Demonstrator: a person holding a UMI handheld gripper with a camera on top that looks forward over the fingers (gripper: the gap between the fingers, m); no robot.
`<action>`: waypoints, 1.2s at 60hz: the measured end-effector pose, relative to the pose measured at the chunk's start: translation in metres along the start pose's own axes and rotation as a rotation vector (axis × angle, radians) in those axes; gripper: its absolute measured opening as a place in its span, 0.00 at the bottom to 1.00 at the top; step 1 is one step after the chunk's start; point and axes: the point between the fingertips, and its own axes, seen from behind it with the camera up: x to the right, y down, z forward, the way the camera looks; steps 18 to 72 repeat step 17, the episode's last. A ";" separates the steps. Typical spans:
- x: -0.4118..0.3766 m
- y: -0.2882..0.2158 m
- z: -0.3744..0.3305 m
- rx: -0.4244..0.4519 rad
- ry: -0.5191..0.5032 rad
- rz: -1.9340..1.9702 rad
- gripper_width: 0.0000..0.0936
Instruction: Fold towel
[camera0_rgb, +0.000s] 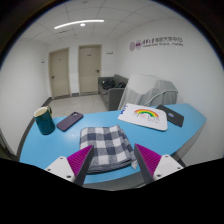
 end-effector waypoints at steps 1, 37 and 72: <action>-0.002 -0.001 -0.009 0.006 -0.001 -0.005 0.90; -0.017 0.003 -0.116 0.019 -0.079 -0.002 0.89; -0.017 0.003 -0.116 0.019 -0.079 -0.002 0.89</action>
